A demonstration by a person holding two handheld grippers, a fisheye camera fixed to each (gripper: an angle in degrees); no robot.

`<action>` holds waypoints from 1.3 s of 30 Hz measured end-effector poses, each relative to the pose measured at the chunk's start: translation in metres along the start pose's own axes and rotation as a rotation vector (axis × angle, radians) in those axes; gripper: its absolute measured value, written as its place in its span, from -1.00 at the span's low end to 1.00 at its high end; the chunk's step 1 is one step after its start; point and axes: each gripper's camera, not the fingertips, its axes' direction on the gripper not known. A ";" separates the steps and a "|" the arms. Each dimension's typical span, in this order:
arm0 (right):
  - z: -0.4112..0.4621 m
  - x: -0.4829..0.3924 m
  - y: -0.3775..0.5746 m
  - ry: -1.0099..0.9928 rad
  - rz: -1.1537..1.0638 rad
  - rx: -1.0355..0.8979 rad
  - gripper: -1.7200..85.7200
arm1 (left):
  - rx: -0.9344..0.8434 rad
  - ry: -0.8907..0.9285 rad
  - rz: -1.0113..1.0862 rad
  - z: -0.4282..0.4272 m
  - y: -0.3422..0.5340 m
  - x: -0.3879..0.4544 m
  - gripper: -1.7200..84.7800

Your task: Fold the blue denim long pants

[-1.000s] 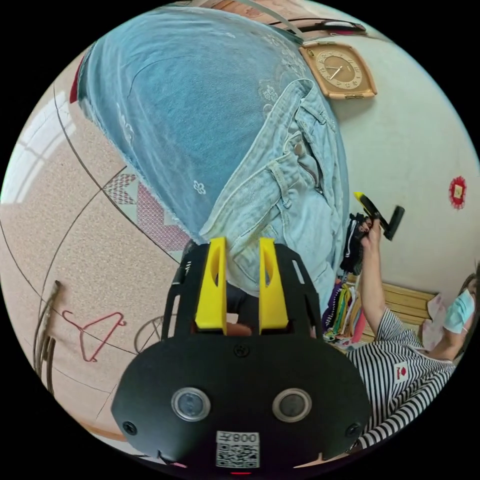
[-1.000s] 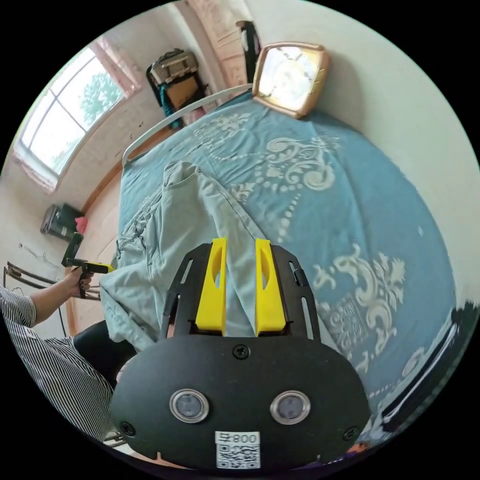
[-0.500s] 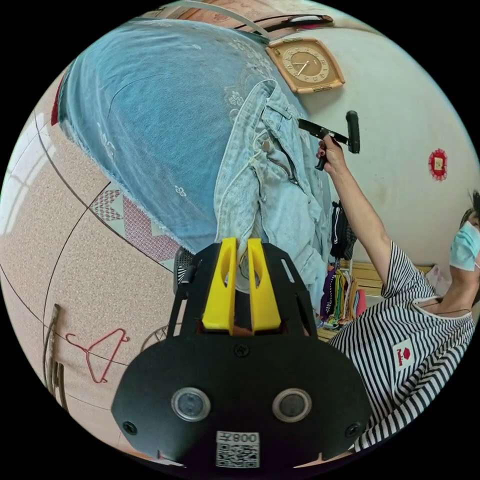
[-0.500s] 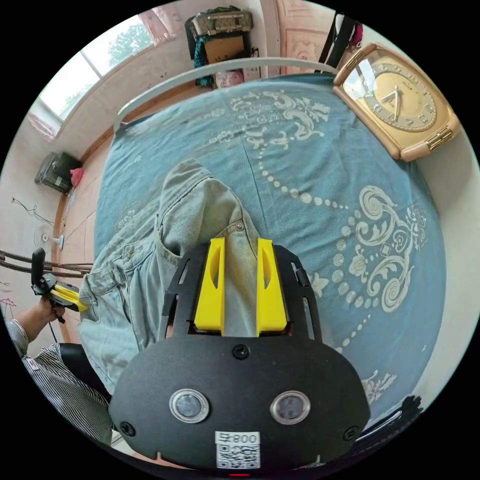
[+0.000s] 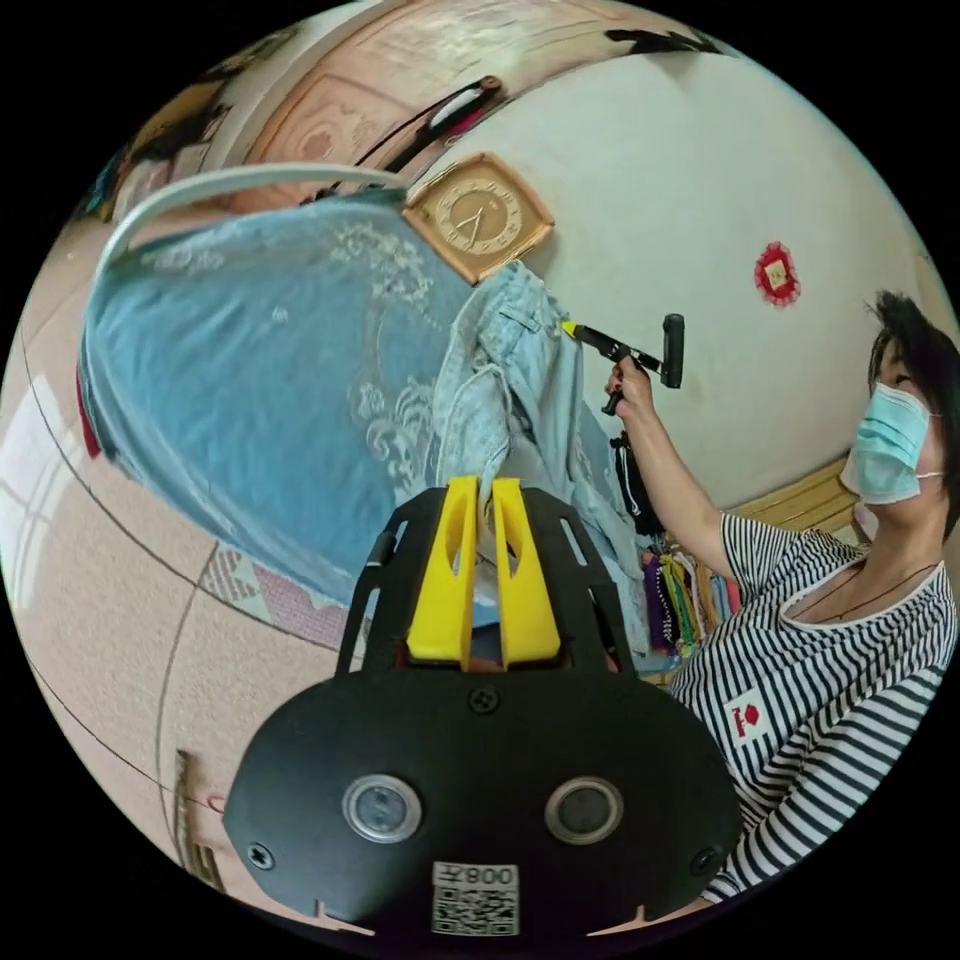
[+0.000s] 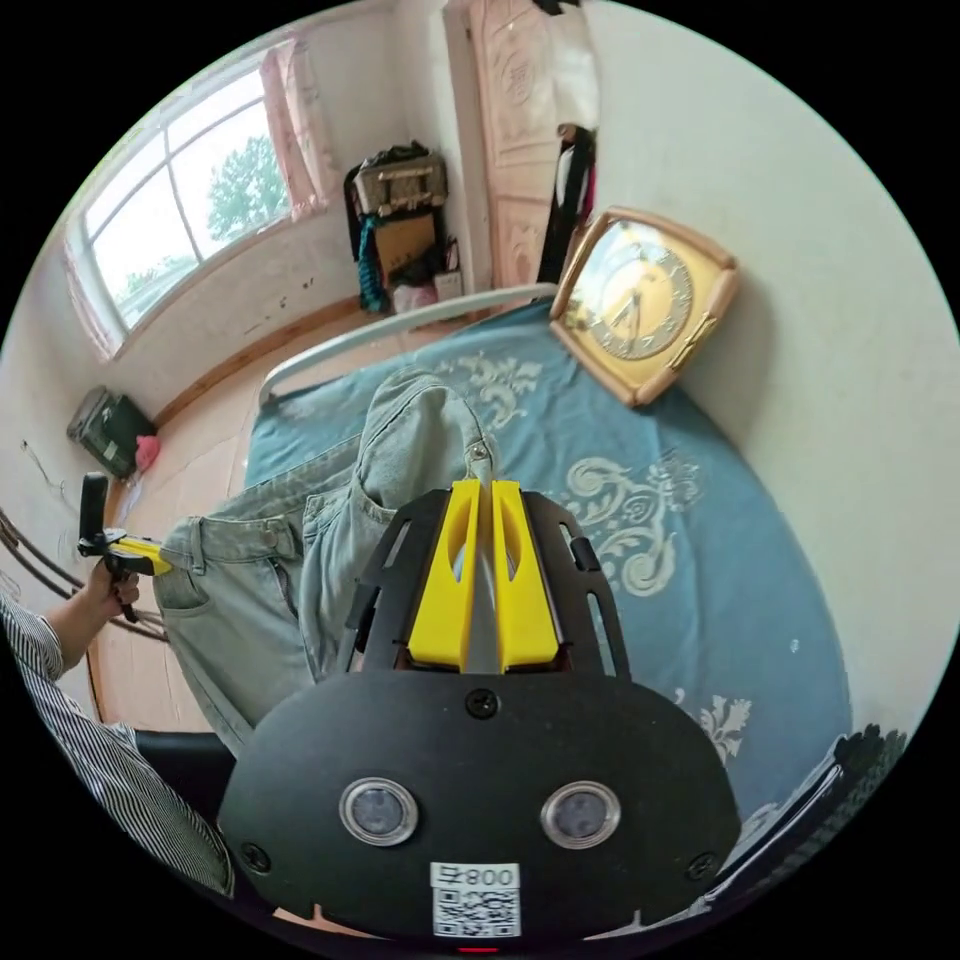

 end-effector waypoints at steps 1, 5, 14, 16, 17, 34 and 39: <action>-0.012 0.010 -0.002 0.013 0.038 0.032 -0.90 | 0.014 -0.010 0.031 -0.006 -0.014 0.003 -0.90; 0.006 0.032 -0.014 0.040 0.096 -0.031 -0.88 | 0.006 -0.089 0.074 -0.004 -0.057 0.000 -0.89; 0.003 0.072 0.114 0.011 0.259 -0.162 -0.90 | -0.035 -0.172 -0.116 0.029 -0.044 0.008 -0.81; -0.012 0.080 0.171 0.043 0.322 -0.181 -0.90 | -0.039 -0.198 -0.059 0.034 -0.036 0.040 -0.80; -0.019 0.088 0.211 0.069 0.385 -0.230 -0.90 | -0.047 -0.194 -0.039 0.037 -0.036 0.050 -0.80; -0.076 0.168 0.568 0.385 1.090 -0.163 -0.79 | -0.494 -0.091 0.705 0.302 -0.114 0.413 -0.76; -0.050 0.220 0.610 0.448 1.130 -0.177 -0.76 | -0.616 -0.171 0.802 0.361 -0.127 0.481 -0.73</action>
